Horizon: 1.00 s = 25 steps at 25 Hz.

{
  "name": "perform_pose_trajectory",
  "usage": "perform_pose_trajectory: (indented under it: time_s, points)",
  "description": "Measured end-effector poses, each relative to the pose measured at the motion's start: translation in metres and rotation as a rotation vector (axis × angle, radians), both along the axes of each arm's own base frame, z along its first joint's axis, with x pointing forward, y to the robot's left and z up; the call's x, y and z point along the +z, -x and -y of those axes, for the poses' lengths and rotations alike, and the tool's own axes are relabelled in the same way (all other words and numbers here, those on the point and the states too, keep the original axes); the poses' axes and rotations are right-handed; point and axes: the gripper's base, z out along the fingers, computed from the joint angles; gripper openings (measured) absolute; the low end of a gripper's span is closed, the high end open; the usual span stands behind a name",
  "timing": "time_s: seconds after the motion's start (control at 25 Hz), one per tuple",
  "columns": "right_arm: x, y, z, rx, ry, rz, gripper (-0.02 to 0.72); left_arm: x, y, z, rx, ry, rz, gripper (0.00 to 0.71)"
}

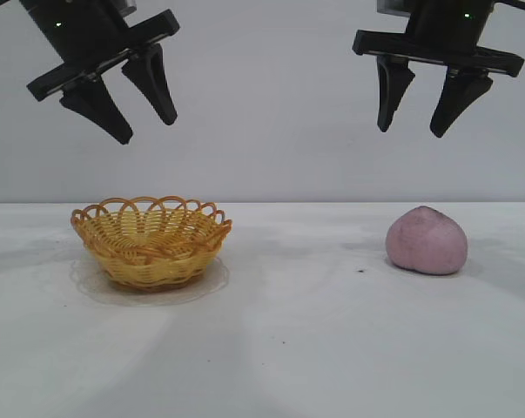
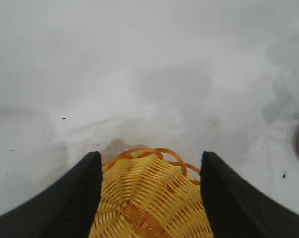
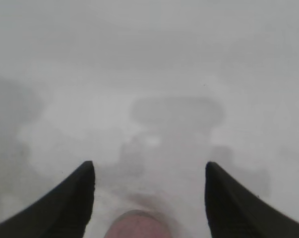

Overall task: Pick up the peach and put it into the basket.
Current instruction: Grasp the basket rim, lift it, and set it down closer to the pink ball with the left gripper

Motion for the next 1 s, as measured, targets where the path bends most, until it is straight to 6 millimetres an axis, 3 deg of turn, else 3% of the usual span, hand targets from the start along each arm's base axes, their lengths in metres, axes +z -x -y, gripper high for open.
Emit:
perform_pose_trajectory:
  time_s: [0.44,0.76,1.0]
  points:
    - [0.0,0.0,0.0,0.0,0.0,0.0,0.412,-0.001,0.002,0.0,-0.028,-0.014,-0.015,0.421]
    - [0.0,0.0,0.0,0.0,0.0,0.0,0.412,-0.007,0.007,-0.007,-0.187,-0.197,-0.015,0.421]
    - [0.0,0.001,0.0,0.003,0.007,-0.007,0.412,-0.007,-0.004,-0.005,-0.393,-0.301,-0.047,0.421]
